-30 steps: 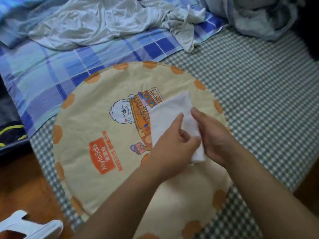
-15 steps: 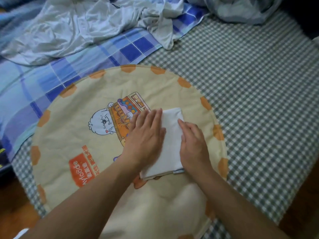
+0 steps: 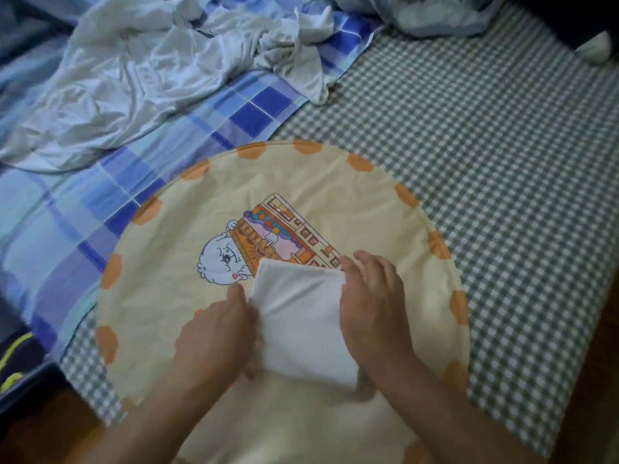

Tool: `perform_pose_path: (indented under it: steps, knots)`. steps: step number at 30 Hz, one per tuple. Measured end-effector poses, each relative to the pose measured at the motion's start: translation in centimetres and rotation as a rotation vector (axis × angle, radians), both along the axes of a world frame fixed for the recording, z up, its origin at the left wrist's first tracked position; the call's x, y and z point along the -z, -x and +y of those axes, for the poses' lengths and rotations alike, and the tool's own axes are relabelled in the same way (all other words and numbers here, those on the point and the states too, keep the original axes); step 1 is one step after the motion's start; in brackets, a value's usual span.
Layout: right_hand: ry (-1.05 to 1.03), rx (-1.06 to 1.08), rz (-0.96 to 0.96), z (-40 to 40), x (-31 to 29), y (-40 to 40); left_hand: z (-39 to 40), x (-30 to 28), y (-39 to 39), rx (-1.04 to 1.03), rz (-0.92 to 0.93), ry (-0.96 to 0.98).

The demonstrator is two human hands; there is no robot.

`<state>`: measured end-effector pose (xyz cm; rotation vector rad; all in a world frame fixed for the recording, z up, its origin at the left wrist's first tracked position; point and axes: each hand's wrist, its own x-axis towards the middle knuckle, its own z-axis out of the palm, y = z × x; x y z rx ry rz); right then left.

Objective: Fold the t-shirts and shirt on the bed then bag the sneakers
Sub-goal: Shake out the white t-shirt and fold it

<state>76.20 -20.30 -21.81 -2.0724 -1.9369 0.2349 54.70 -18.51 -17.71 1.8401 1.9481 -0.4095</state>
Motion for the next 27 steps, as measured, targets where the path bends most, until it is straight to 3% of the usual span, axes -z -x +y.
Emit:
perform_pose_path:
  steps: [2, 4, 8, 11, 14, 17, 20, 22, 24, 27]
  knots:
    - [-0.01, -0.061, -0.001, -2.9, -0.3, 2.9, -0.8, 0.5, 0.6, 0.15, -0.023, -0.269]
    - [0.067, -0.033, -0.023, -5.0, 1.0, 4.8, -0.5, 2.9, 0.4, 0.363, -0.195, -0.432]
    - [0.238, 0.248, -0.1, -6.2, 4.3, 5.9, 1.0, 8.2, -0.5, 0.58, -0.268, -0.196]
    - [0.282, 0.284, -0.116, -5.9, 5.1, 6.4, 1.4, 9.2, 0.2, 0.52, -0.315, -0.183]
    - [0.375, 0.486, -0.004, -5.4, 3.2, 6.7, -0.7, 6.8, 0.4, 0.224, -0.374, -0.168]
    - [0.538, 0.639, 0.237, -3.6, 1.5, 6.9, -1.9, 4.7, 0.7, 0.027, -0.533, -0.023]
    - [0.489, 0.661, 0.577, -3.7, 0.7, 6.3, 0.3, 3.4, 1.7, -0.103, -0.704, 0.269]
    - [0.445, 0.682, 0.911, -5.3, -0.6, 5.8, 1.1, 2.7, 3.6, -0.169, -0.814, 0.418]
    - [0.47, 0.73, 1.256, -7.4, -3.0, 6.6, -0.3, 1.4, 6.0, -0.384, -1.036, 0.573]
    - [0.515, 0.715, 1.439, -11.3, -5.8, 10.1, -4.9, -1.3, 10.4, -0.534, -1.17, 0.515]
